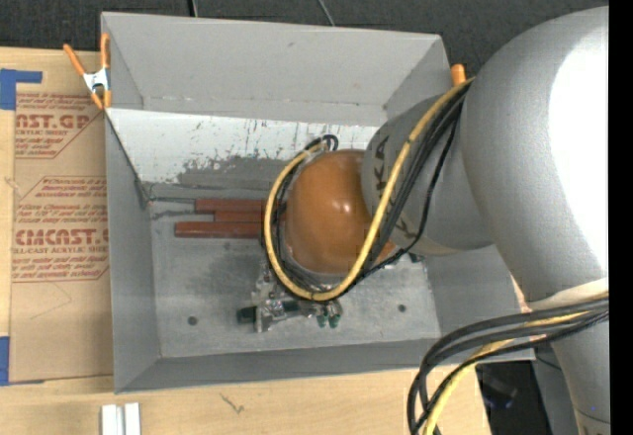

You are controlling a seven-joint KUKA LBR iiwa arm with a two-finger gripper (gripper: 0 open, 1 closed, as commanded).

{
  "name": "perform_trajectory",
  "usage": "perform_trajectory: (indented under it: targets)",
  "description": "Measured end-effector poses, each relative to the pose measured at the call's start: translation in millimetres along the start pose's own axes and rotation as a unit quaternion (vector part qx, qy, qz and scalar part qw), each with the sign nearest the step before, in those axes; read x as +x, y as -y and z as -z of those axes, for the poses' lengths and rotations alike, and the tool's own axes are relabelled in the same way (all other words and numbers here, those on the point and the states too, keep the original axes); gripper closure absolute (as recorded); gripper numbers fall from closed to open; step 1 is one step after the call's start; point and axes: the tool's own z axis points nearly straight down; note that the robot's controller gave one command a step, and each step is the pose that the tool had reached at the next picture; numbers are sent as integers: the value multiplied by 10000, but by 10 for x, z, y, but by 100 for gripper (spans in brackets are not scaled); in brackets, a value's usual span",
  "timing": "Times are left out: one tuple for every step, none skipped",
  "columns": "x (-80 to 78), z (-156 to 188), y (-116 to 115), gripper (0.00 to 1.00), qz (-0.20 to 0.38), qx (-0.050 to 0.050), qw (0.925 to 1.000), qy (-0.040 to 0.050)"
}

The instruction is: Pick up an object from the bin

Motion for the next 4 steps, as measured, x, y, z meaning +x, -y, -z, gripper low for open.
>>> perform_trajectory:
  targets:
    - [20, 40, 1, 100, 2, 5, 10000, -45]
    - [65, 215, 0, 100, 7, 13, 9999, -134]
    - [39, 382, -4, 100, 6, 11, 9999, -108]
    - [37, 479, -6, 100, 8, 10, 9999, -108]
